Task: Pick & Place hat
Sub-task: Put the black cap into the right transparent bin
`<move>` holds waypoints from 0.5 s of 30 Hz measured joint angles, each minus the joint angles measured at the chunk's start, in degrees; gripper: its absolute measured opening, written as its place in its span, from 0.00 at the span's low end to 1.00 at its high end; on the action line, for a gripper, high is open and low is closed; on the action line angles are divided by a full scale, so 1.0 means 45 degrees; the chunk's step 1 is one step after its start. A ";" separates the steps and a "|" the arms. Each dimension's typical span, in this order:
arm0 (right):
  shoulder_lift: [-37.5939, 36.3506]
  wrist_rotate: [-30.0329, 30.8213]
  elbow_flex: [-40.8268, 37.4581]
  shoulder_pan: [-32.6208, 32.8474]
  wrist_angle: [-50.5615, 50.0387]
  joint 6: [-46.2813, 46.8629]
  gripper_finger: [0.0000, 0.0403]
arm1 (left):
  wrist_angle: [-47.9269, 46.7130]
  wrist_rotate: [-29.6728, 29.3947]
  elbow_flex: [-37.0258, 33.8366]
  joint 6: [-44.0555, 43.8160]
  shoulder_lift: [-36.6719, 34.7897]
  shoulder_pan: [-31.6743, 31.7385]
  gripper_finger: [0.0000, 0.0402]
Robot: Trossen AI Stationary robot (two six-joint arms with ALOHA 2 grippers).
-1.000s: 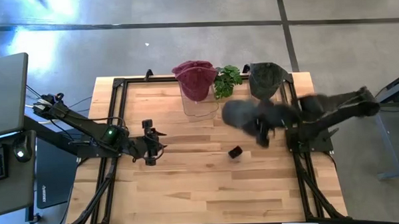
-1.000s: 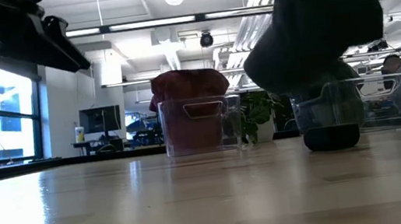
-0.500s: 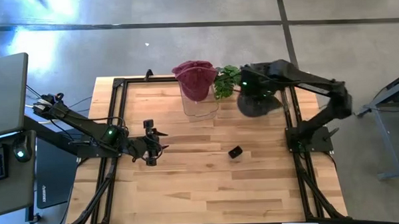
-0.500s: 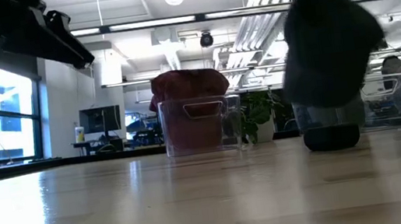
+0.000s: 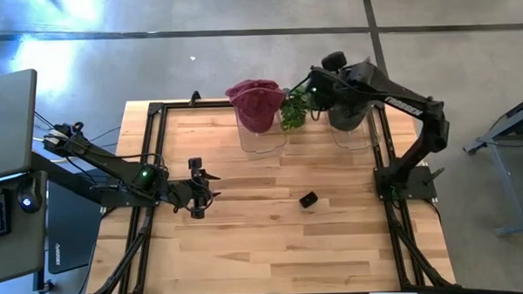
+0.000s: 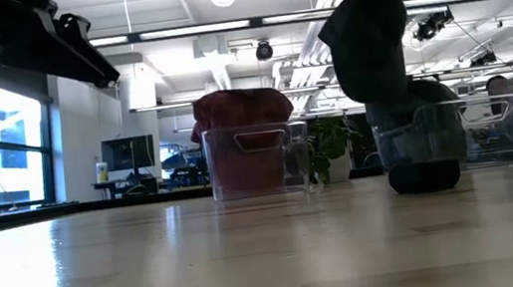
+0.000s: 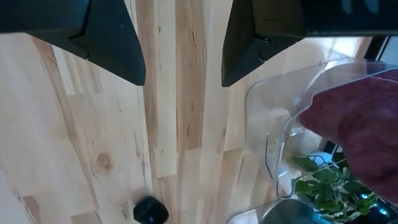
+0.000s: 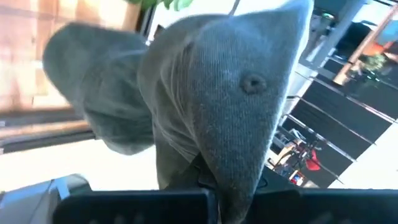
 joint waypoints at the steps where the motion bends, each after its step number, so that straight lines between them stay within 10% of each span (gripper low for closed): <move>1: -0.0099 -0.0122 -0.0135 -0.0036 -0.0016 -0.0176 0.01 | 0.0000 0.0000 0.0000 0.0000 0.0000 0.0000 0.51; 15: -0.0543 -0.2079 -0.2786 -0.0325 0.0006 0.2085 0.01 | -0.0062 0.0492 0.0000 -0.0213 0.0005 0.0000 0.51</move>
